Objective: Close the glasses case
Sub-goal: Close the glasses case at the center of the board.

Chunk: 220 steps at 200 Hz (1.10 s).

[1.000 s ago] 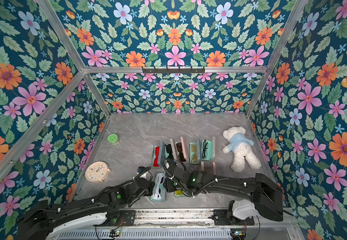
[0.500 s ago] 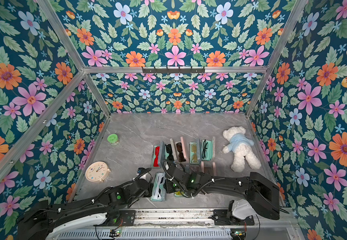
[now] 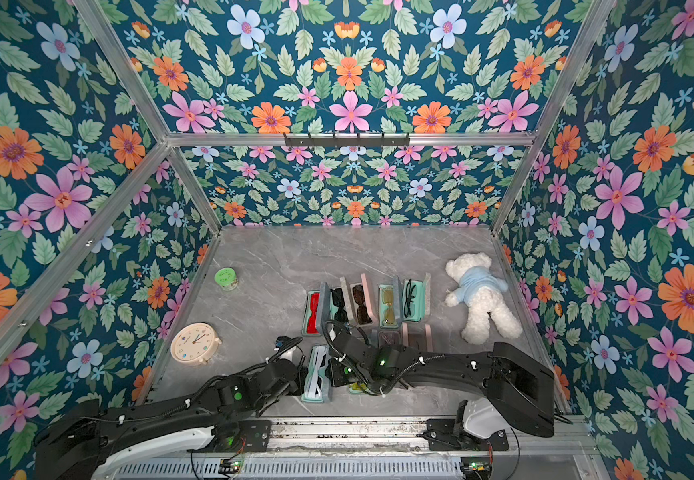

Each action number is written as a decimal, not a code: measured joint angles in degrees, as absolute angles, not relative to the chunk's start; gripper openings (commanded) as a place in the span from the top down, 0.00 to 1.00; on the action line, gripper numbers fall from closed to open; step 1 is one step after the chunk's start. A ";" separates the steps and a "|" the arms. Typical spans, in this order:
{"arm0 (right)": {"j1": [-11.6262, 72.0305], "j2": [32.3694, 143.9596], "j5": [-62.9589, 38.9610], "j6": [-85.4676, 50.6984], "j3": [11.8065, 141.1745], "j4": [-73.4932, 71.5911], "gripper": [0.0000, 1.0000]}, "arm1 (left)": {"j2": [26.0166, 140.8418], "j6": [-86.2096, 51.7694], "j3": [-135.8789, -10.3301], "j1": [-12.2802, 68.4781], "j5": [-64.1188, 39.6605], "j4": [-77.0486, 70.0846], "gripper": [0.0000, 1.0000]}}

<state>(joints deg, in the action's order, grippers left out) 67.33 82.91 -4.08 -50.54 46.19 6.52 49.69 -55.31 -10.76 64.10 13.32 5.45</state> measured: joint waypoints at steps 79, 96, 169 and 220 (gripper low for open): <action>67.33 83.44 -4.51 -50.78 45.30 3.44 0.80 | 50.76 -55.79 -9.80 65.36 13.56 3.55 0.88; 67.40 83.50 -4.56 -50.89 45.12 2.94 0.81 | 50.81 -56.21 -9.69 65.65 13.72 3.44 0.89; 67.77 84.62 -4.84 -50.96 45.69 1.65 0.82 | 51.18 -56.84 -9.50 66.35 14.85 3.03 0.93; 68.10 85.01 -4.47 -50.94 46.17 1.63 0.83 | 50.76 -57.17 -9.28 66.83 15.29 3.01 0.93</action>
<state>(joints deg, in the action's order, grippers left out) 68.10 85.01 -4.47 -50.94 46.17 1.63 50.76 -57.17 -9.28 66.83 15.29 3.01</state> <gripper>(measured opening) 0.174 0.076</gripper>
